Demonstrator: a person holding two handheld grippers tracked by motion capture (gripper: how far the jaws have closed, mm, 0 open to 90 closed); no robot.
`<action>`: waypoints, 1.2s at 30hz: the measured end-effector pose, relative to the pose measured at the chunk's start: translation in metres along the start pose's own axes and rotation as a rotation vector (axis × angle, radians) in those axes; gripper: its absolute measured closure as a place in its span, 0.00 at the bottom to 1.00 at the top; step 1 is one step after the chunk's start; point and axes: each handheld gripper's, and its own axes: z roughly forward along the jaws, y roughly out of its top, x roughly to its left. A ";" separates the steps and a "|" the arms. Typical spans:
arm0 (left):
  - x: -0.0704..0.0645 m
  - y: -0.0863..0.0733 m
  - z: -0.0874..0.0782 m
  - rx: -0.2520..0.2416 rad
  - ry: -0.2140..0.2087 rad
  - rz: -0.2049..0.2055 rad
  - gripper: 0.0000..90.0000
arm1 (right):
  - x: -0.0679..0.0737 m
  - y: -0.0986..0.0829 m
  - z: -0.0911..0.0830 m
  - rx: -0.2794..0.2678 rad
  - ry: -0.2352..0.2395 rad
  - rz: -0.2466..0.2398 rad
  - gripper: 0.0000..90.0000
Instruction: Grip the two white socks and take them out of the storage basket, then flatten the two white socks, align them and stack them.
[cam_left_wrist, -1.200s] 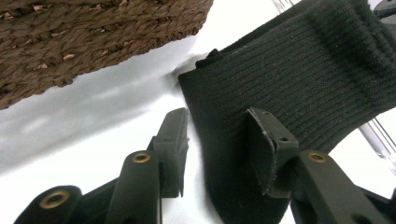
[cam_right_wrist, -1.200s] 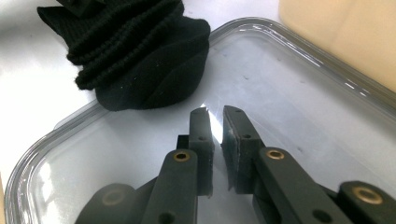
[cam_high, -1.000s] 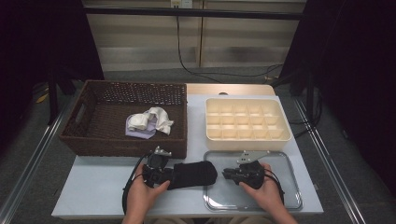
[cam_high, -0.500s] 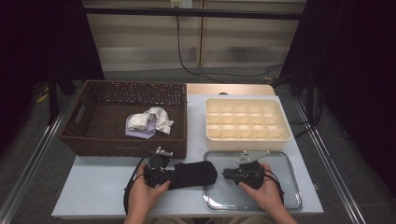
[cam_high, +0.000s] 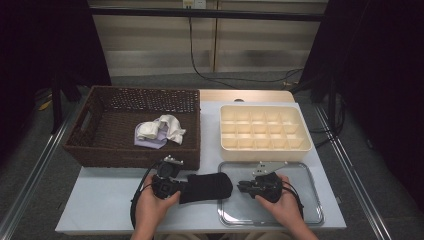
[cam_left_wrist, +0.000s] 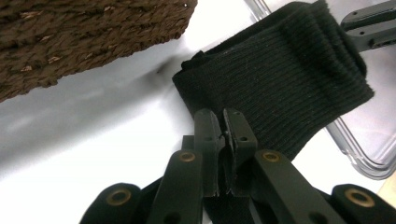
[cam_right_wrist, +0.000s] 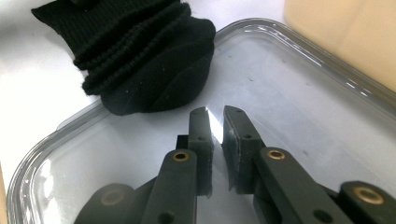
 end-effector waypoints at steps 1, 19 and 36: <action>0.000 0.000 -0.001 0.005 -0.004 0.005 0.95 | 0.000 0.000 0.001 -0.004 0.007 0.000 0.91; -0.002 0.008 -0.009 -0.005 -0.044 -0.004 0.95 | 0.004 0.003 0.004 0.002 0.027 -0.003 0.91; -0.006 0.016 -0.014 -0.003 -0.049 0.009 0.95 | 0.008 0.006 0.005 -0.003 0.041 -0.020 0.91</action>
